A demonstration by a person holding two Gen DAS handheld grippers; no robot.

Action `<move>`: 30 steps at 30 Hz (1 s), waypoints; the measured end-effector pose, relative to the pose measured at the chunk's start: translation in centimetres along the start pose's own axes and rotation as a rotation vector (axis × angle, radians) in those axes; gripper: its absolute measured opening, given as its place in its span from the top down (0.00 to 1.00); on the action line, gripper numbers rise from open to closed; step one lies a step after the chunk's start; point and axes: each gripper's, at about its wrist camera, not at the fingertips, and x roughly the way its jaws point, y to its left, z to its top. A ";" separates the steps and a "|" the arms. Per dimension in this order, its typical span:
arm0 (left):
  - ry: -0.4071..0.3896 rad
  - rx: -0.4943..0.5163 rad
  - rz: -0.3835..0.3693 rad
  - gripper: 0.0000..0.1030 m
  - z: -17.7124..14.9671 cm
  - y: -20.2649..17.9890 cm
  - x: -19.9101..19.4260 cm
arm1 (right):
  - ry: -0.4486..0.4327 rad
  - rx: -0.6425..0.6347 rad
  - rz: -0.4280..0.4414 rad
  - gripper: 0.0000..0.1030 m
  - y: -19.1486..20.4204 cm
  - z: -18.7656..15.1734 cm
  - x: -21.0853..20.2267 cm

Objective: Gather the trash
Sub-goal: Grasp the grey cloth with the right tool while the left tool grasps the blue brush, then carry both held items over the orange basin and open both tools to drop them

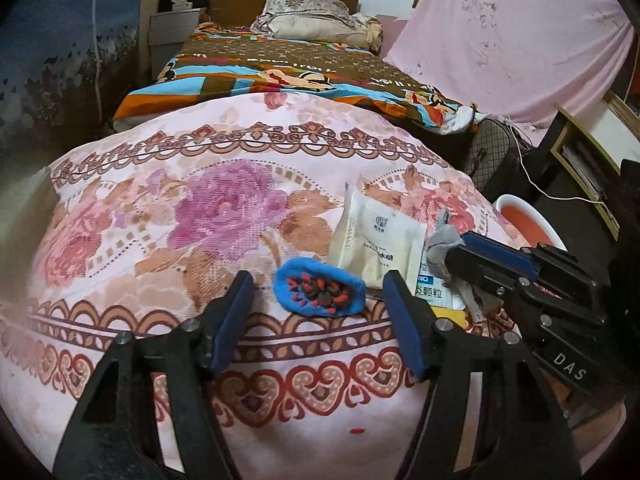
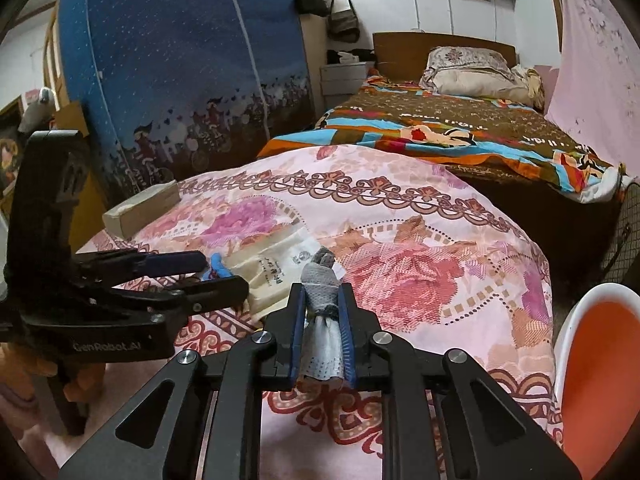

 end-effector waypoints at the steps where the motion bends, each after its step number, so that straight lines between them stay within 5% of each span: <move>1: 0.003 0.003 -0.007 0.63 0.1 -0.1 0.1 | -0.001 0.000 0.000 0.86 0.0 0.0 0.0; 2: 0.005 0.005 -0.009 0.70 0.0 -0.2 0.2 | -0.001 0.001 0.001 0.86 0.0 0.0 0.0; 8: -0.016 0.012 -0.008 0.71 -0.2 -0.3 -0.3 | -0.006 0.014 0.005 0.86 -0.3 -0.1 -0.1; 15: -0.129 0.020 0.015 0.71 -0.7 -0.8 -2.8 | -0.060 0.015 0.002 0.86 -0.3 -0.2 -1.1; 30: -0.462 0.123 0.012 0.71 -1.2 -5.3 -8.7 | -0.468 0.009 -0.064 0.86 -0.4 -1.6 -9.1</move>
